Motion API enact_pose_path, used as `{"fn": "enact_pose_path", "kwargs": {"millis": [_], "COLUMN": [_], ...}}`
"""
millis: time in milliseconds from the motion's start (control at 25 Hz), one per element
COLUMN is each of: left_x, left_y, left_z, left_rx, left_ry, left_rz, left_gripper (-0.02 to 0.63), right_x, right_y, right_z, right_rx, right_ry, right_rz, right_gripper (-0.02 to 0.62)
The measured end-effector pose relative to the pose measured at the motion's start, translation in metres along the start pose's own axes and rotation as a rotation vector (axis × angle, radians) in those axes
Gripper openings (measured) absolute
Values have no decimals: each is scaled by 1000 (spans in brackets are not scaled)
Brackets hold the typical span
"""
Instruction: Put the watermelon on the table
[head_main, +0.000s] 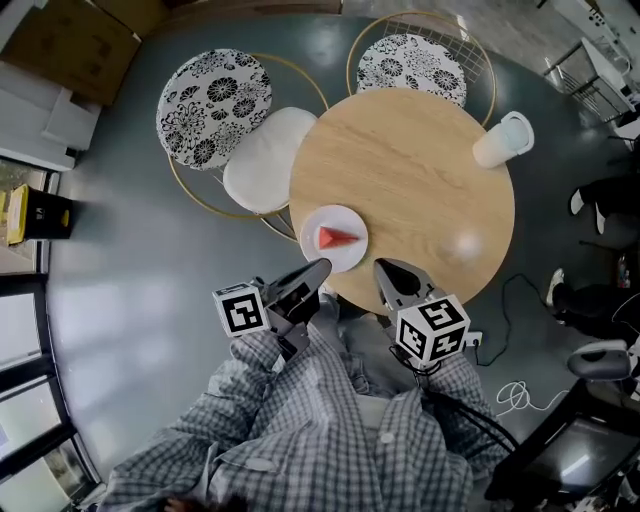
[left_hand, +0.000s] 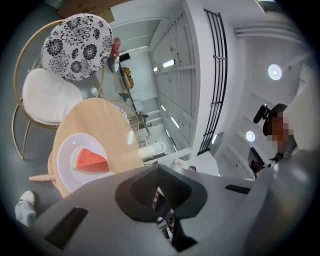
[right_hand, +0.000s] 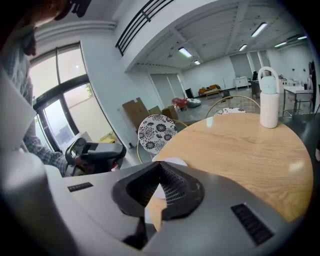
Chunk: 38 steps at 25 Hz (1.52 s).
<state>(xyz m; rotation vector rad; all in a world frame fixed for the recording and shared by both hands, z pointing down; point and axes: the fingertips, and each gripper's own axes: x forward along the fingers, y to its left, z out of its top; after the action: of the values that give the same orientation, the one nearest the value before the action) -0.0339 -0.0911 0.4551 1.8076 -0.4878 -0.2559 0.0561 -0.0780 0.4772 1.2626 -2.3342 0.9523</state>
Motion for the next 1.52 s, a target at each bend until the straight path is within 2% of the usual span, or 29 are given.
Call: {"fn": "enact_pose_path", "kwargs": {"millis": [160,440,560,840,1040,1280,1520], "left_x": [22,50,58,71,74,74,71], "left_y": [-29,-66,-86,-108,-108,-99,-90], "left_z": [-10,-3,-2,-12,-16,-23,-30], "left_rx": [35,-28,17,187,261,270,250], "left_ry": [24,-6,11,98,147,173,200], "left_rz": [-45,-151,-179,-180,-150,-104,-73], "left_gripper": [6,6,6,6,6,6,6], "right_x": [-31,-68,-80,-106,-116,-115,-113], "right_y": [-15,-36,-39,-46,-49,-39,-42], "right_z": [12,28,36,53,60,62,58], "right_rx": [56,65,90,141,124,12,14], "right_ry": [-71,-181,-232,-307,-349,-319,-298], "right_rz": [-16,-53,-46,-59,-84,-79,-82], "right_gripper": [8,8,8,8,8,8,8]}}
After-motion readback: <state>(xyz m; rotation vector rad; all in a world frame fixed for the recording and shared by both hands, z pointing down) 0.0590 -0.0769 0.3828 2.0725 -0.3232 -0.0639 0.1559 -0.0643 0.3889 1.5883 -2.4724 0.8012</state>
